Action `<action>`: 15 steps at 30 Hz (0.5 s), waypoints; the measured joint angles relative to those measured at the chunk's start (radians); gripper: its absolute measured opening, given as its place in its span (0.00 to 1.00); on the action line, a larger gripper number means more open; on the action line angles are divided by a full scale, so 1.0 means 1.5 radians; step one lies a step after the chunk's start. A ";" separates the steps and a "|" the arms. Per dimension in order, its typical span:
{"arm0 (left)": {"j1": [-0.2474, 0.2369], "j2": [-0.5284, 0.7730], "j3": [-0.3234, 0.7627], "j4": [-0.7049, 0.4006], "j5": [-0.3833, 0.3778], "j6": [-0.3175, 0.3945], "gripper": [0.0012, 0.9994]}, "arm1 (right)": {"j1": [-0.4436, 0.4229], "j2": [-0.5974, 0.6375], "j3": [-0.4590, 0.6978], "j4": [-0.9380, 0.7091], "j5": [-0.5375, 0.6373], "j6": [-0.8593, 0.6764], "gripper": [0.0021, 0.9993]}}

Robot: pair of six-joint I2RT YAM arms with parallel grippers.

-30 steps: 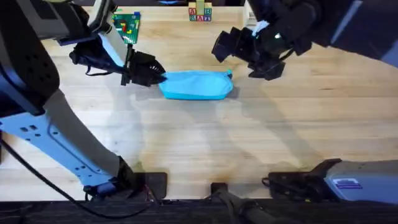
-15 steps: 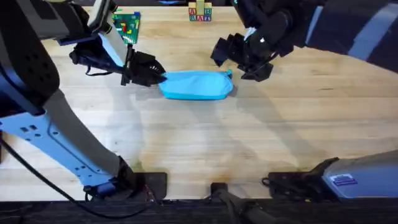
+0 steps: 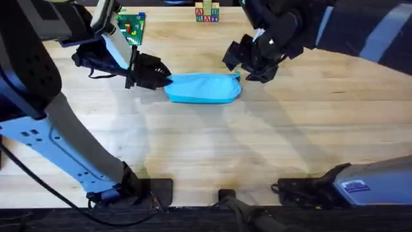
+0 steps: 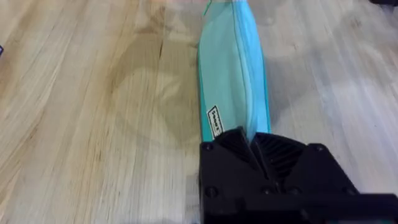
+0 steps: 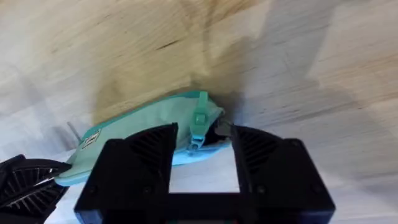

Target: Unzip the bag, pick up the pens from the table one at a time and place them inside, then zip the bag closed.

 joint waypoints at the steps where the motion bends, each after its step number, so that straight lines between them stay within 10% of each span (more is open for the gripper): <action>1: 0.000 0.000 0.000 0.000 0.000 0.000 0.04 | 0.000 0.000 0.000 0.000 0.000 0.001 0.52; 15: 0.000 0.000 0.000 0.000 0.000 0.000 0.04 | 0.000 0.017 0.000 0.000 -0.003 0.008 0.35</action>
